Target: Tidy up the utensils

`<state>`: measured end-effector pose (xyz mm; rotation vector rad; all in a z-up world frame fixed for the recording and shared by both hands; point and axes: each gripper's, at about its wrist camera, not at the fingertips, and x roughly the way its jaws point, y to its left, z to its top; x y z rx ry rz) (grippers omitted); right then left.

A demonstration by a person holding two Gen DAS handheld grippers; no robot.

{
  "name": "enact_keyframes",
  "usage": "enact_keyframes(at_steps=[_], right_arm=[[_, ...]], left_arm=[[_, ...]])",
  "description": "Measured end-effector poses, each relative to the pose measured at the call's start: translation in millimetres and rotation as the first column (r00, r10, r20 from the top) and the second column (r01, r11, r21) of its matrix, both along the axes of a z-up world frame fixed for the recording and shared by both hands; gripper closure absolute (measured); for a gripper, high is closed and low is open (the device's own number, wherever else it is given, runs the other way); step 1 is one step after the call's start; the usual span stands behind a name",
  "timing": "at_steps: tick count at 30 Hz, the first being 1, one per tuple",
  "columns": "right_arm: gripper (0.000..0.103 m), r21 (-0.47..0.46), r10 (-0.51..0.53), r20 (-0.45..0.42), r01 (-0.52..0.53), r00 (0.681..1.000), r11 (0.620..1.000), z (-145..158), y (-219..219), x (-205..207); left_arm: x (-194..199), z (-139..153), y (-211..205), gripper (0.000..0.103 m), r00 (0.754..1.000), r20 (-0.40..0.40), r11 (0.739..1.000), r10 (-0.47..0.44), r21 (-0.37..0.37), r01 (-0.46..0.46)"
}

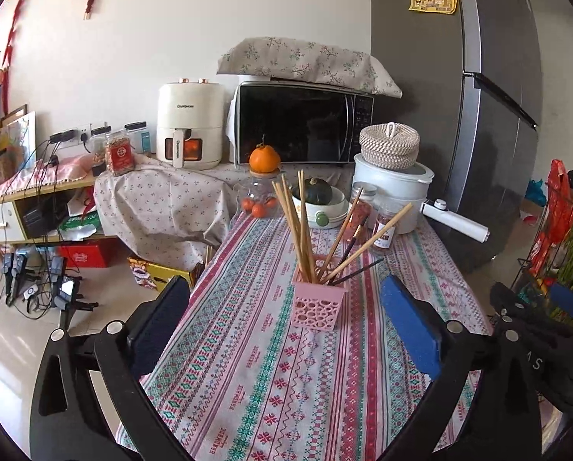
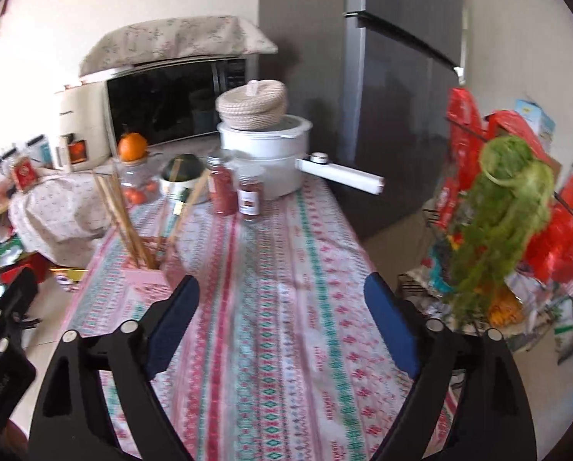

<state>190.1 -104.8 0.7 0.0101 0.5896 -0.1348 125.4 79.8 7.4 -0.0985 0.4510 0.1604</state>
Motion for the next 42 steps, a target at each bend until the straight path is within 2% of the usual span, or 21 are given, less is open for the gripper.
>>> enact_keyframes(at_steps=[2,6,10,16,25,42], right_arm=[[0.008,-0.017,-0.039,0.010,0.040,0.999,0.999,-8.9,-4.4,-3.3],[0.007,-0.053,-0.089,0.027,0.091,0.996,0.994,-24.8,-10.3,-5.2],[0.007,-0.046,-0.112,0.010,0.112,0.994,0.993,-43.2,-15.4,-0.7],[0.007,-0.002,-0.095,-0.047,0.095,0.994,0.996,-59.4,-22.4,8.6],[0.007,-0.004,-0.078,-0.046,0.078,0.996,0.997,-59.7,-20.0,6.6],[0.007,0.001,-0.081,-0.074,0.082,0.994,0.997,-65.0,-21.3,6.6]], left_arm=[[1.1,-8.8,-0.4,0.007,1.000,-0.005,1.000,0.005,-0.008,-0.005],[6.2,-26.8,-0.5,0.007,1.000,-0.007,1.000,0.017,-0.019,-0.017],[21.6,-41.0,-2.9,0.007,0.992,-0.118,0.998,-0.043,-0.042,0.038],[27.8,-53.6,-5.5,0.007,0.985,-0.163,0.998,-0.052,-0.044,0.045],[24.8,-56.9,-14.0,0.007,0.988,-0.148,0.999,-0.040,-0.014,0.039],[27.0,-59.8,-13.8,0.007,0.986,-0.161,0.999,-0.048,-0.020,0.045]])
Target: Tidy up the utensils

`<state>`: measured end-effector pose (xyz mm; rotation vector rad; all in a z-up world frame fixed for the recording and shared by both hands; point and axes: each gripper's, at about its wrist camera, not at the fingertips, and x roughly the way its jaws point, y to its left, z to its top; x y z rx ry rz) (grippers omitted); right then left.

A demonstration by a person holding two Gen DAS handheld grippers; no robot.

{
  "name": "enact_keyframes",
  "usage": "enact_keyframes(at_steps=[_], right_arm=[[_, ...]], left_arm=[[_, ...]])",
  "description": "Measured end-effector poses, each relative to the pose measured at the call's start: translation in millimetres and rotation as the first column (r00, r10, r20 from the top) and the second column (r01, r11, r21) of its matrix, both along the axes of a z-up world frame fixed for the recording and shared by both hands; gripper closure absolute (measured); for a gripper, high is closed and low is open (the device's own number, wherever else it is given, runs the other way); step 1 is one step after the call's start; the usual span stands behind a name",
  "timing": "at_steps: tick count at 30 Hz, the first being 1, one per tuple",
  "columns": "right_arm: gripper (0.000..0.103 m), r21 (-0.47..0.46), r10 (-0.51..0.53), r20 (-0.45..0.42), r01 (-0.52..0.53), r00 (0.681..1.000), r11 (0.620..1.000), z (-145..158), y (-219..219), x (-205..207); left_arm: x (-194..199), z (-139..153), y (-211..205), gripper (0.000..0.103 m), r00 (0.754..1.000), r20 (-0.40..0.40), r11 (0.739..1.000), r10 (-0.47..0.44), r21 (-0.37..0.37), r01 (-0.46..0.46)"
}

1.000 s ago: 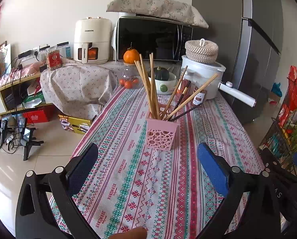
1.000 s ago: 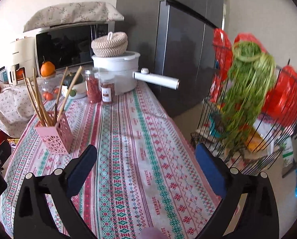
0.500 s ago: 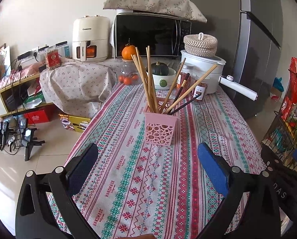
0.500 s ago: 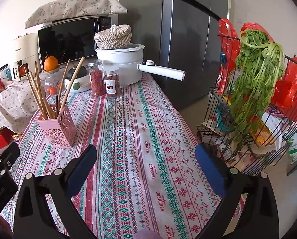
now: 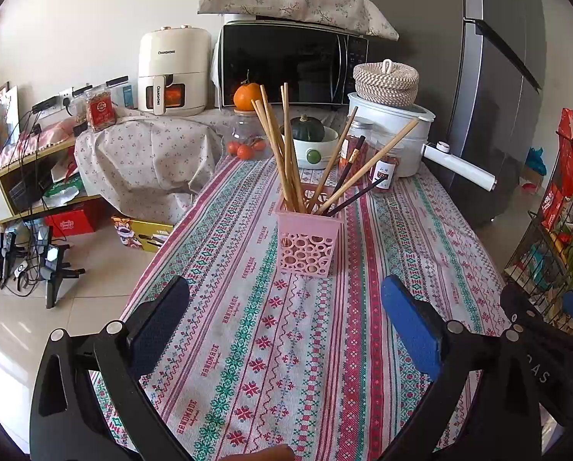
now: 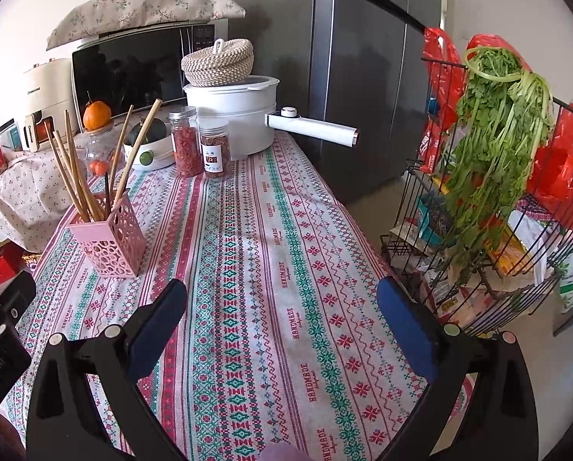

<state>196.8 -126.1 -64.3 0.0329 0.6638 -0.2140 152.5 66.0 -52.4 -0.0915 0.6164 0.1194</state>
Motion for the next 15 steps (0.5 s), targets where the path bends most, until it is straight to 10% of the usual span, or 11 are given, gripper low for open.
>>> enact_keyframes(at_steps=[15], right_arm=[[0.007,0.011,-0.001,-0.027,0.001,1.000,1.000,-4.4,-2.3,3.5]], left_arm=[[1.5,-3.6,0.3,0.007,1.000,-0.017,1.000,0.008,0.003,-0.008]])
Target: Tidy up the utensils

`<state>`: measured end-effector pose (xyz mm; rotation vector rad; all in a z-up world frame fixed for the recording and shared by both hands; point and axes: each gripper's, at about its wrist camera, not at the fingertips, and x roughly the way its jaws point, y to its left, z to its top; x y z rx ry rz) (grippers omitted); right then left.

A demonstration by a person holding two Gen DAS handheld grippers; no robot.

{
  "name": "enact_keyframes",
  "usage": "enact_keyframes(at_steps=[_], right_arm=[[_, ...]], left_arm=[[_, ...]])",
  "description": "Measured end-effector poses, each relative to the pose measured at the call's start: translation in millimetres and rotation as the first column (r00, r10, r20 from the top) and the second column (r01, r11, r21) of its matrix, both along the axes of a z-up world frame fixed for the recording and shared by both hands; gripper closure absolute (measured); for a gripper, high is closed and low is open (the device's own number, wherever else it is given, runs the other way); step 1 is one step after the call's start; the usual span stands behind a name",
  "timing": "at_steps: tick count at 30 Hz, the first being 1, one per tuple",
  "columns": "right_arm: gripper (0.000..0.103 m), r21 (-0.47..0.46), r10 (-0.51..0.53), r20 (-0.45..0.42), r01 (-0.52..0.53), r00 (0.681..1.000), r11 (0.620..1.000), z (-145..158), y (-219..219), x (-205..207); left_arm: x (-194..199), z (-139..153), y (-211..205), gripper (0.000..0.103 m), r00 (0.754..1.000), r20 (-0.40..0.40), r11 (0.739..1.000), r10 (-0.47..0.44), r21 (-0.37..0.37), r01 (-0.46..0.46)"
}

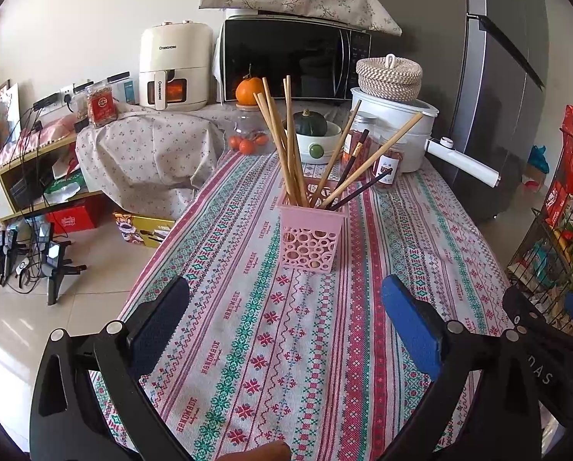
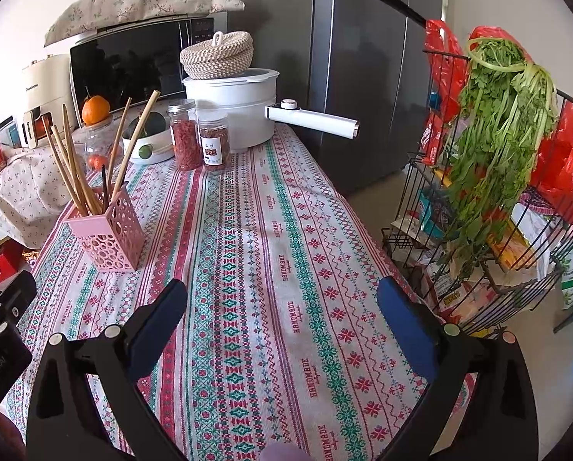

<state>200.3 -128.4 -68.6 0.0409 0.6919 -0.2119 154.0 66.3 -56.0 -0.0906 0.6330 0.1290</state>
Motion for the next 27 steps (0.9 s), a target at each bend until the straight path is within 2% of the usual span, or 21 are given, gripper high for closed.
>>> enact_keyframes(at_steps=[27], right_arm=[[0.007,0.004,0.000,-0.012,0.000,1.000,1.000,-2.2,-1.3,-0.1]], left_arm=[[0.7,-2.9,0.0,0.007,1.000,-0.013,1.000,0.006,0.008,-0.006]])
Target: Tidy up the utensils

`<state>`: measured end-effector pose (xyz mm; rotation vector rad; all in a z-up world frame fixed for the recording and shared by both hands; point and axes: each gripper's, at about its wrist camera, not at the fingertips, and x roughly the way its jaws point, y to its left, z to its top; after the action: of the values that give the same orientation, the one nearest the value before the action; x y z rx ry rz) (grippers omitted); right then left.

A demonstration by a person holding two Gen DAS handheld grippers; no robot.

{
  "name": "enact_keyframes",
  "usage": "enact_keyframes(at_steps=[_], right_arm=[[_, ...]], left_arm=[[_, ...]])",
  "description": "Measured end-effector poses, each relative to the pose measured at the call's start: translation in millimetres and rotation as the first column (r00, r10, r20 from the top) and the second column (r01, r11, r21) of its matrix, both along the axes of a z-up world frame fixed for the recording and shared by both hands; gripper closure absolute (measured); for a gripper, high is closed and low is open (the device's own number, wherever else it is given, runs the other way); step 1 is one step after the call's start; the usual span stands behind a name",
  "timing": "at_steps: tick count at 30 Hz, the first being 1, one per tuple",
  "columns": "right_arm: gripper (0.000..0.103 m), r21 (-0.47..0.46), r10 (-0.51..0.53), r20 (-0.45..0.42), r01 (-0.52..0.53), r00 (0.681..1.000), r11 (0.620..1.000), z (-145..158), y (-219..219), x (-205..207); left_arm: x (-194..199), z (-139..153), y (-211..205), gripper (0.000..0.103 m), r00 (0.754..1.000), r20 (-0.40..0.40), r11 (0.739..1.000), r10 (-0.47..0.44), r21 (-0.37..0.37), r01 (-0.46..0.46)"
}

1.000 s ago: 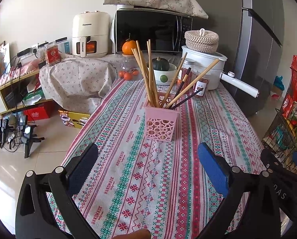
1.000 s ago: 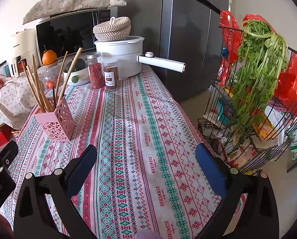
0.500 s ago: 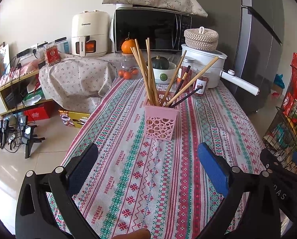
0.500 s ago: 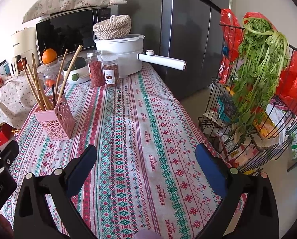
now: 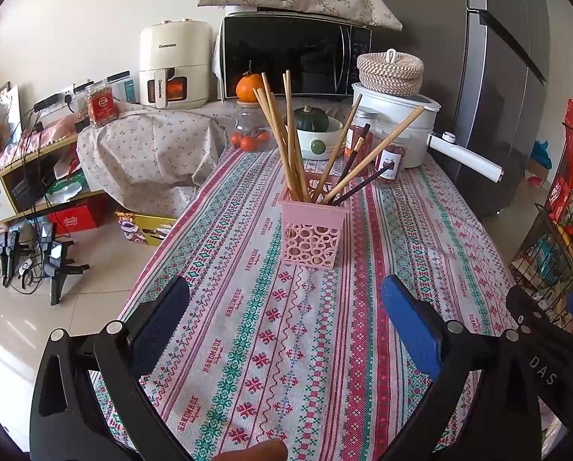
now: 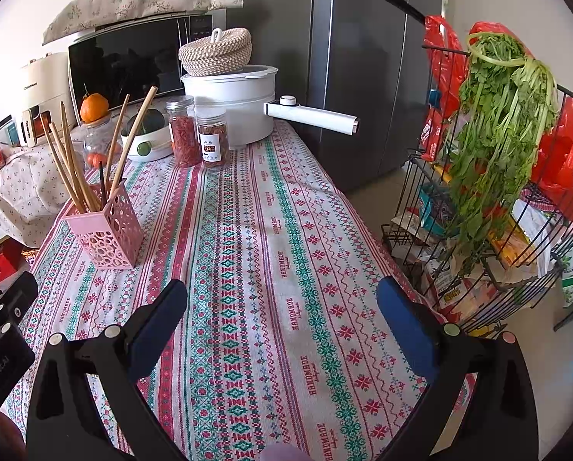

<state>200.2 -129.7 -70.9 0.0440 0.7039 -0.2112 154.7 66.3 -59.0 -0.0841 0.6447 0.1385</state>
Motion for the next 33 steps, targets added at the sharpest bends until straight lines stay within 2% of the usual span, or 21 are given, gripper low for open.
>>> enact_keyframes(at_steps=[33], right_arm=[[0.007,0.000,0.018,-0.037,-0.018,0.999,1.000,-7.0,2.4,2.0]], left_arm=[[2.0,-4.5,-3.9,0.007,0.999,-0.031,1.000,-0.018,0.007,0.018]])
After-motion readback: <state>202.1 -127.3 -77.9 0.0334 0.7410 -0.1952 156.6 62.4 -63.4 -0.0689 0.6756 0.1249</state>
